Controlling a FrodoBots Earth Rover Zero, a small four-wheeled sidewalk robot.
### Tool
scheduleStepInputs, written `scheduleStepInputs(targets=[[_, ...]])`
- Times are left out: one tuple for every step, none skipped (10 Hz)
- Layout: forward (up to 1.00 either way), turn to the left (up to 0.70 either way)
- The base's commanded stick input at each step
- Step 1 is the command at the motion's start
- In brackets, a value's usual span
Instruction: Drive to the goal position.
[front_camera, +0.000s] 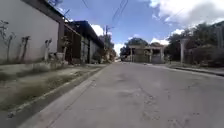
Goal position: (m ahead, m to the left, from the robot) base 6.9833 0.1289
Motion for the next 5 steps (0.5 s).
scheduleStepInputs(targets=[[0.70,0.00],[0.70,-0.07],[0.70,-0.14],[0.70,-0.21],[0.70,-0.28]])
